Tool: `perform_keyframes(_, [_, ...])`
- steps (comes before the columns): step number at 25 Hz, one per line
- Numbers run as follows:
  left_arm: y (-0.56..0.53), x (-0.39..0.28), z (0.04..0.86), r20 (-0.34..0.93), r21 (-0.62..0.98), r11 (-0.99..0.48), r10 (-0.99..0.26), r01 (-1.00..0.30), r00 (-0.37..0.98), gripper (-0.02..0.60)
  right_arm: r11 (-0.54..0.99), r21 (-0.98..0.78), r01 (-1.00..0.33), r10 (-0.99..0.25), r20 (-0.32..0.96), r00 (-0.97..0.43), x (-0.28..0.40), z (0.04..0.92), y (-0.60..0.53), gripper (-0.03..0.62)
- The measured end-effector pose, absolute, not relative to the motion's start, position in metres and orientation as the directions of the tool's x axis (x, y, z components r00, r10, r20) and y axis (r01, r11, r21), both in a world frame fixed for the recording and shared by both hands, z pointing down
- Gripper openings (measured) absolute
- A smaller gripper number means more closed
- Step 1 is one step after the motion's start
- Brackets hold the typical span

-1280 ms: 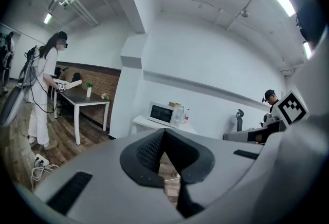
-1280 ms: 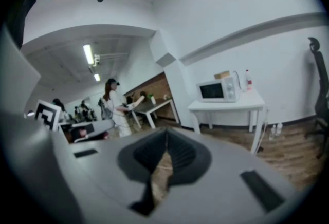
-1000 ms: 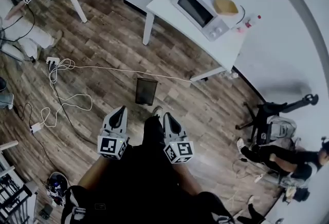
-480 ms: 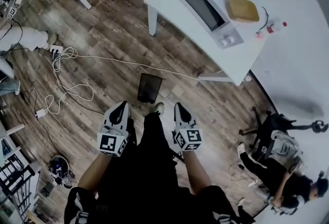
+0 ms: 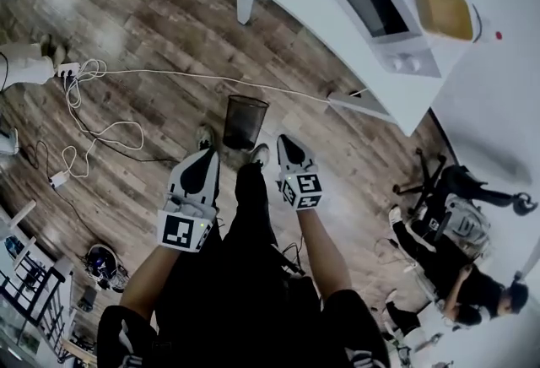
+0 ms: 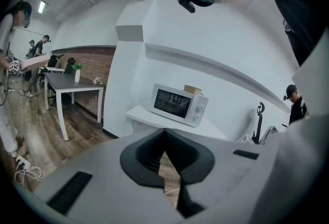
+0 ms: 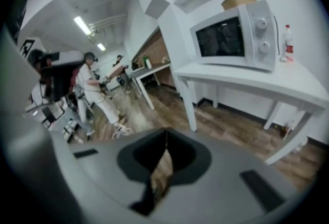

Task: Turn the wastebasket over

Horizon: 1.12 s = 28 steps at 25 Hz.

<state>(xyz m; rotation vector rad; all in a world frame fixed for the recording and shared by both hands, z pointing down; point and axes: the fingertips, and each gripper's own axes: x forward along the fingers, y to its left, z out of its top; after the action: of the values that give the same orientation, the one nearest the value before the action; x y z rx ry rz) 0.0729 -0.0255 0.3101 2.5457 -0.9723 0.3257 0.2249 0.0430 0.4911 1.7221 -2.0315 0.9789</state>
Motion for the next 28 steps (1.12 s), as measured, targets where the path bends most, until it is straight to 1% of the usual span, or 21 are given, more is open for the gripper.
perform_keyframes(5, [-0.053,0.073,0.353,0.37,0.332,-0.658,-0.569,-0.676,0.735,0.032,0.041,-0.275,-0.96,-0.691,0.686,-0.226,0.218,0.573,0.02,0.032])
perform_keyframes(9, [-0.059,0.069,0.388,0.388,0.345,-0.648,-0.561,-0.679,0.732,0.032,0.064,-0.275,-0.959,-0.609,0.75,-0.256,0.206,0.645,0.019,0.033])
perform_keyframes(15, [-0.056,0.063,0.433,0.426,0.37,-0.625,-0.543,-0.687,0.724,0.032,0.142,-0.293,-0.946,-0.488,0.81,-0.324,0.192,0.735,0.037,0.035])
perform_keyframes(18, [-0.051,0.06,0.456,0.449,0.379,-0.62,-0.527,-0.688,0.722,0.032,0.153,-0.292,-0.944,-0.437,0.837,-0.33,0.194,0.78,0.043,0.039])
perform_keyframes(19, [-0.051,0.061,0.463,0.453,0.381,-0.618,-0.523,-0.688,0.721,0.031,0.153,-0.291,-0.944,-0.421,0.846,-0.329,0.196,0.795,0.043,0.048])
perform_keyframes(22, [-0.052,0.062,0.476,0.447,0.394,-0.611,-0.525,-0.687,0.724,0.031,0.169,-0.277,-0.946,-0.356,0.878,-0.32,0.203,0.835,0.049,0.121])
perform_keyframes(28, [-0.053,0.061,0.497,0.42,0.38,-0.634,-0.531,-0.674,0.736,0.032,0.336,-0.225,-0.915,-0.208,0.929,-0.305,0.203,0.902,0.061,0.124])
